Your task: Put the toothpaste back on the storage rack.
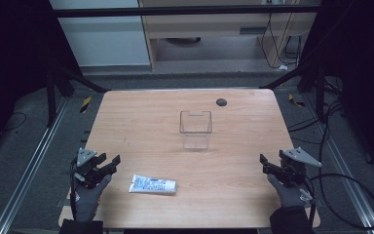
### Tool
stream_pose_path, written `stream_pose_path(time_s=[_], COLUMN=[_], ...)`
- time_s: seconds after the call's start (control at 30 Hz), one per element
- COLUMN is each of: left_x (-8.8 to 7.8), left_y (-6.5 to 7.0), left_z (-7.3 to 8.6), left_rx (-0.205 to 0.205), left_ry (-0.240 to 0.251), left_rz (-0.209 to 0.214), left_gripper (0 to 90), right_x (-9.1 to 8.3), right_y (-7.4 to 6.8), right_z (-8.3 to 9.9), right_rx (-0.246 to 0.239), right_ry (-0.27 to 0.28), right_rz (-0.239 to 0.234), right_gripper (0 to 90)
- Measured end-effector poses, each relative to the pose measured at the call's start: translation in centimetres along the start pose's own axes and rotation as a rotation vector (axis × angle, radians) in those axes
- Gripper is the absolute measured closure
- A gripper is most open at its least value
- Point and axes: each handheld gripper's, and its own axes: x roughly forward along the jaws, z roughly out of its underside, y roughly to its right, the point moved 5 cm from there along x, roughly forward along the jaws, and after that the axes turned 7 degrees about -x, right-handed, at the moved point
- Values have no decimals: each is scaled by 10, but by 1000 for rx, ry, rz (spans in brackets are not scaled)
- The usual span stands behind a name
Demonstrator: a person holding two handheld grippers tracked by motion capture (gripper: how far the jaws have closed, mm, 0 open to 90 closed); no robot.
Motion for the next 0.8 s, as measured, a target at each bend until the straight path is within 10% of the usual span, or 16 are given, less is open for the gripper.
stream_pose_path(time_s=[0.43,0.8], left_x=[1,12], left_y=[40,70], left_z=[3,8], left_rx=[44,101], left_ry=[-57,-104], left_rz=[111,148], left_gripper=[752,850], right_x=[-1,2], right_y=[-18,-29], right_z=[-2,-2], right_rx=[-21,-36], right_ry=[-24,-45], right_rz=[-62,-97], right_gripper=[365,359])
